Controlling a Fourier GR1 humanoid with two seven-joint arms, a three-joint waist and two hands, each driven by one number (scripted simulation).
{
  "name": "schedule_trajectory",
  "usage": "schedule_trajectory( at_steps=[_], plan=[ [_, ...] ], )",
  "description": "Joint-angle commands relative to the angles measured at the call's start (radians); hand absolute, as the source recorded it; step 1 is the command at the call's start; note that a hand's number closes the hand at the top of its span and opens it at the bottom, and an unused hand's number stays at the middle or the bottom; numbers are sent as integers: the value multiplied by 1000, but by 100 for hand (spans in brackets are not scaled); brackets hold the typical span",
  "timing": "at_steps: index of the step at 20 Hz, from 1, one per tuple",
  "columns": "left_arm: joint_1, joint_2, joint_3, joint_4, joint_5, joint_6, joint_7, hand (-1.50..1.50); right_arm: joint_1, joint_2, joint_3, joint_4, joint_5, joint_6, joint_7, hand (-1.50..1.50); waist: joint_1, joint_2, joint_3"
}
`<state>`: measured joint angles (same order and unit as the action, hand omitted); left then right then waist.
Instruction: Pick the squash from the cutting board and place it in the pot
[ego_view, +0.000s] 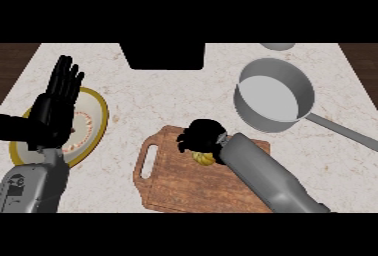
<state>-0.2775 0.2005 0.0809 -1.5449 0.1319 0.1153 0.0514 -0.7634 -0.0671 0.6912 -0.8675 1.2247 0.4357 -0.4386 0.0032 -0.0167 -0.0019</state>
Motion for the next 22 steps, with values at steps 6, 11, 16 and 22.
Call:
schedule_trajectory(
  at_steps=[6,11,16,22],
  plan=[
    [72,-26,-2,-1,-8,-22,-64,0,75,28,-16,-135,78,-51,18,150,-2,16,2],
    [9,-16,4,-6,-3,-9,-4,0,95,65,-141,-233,-44,-76,344,150,14,14,3],
    [1,-19,5,18,4,-18,-12,0,110,67,-304,-278,-111,-288,692,150,18,15,7],
    [-20,-16,-5,23,-5,-19,-3,0,31,67,-288,-383,-39,-505,1145,150,34,1,1]
  ],
)
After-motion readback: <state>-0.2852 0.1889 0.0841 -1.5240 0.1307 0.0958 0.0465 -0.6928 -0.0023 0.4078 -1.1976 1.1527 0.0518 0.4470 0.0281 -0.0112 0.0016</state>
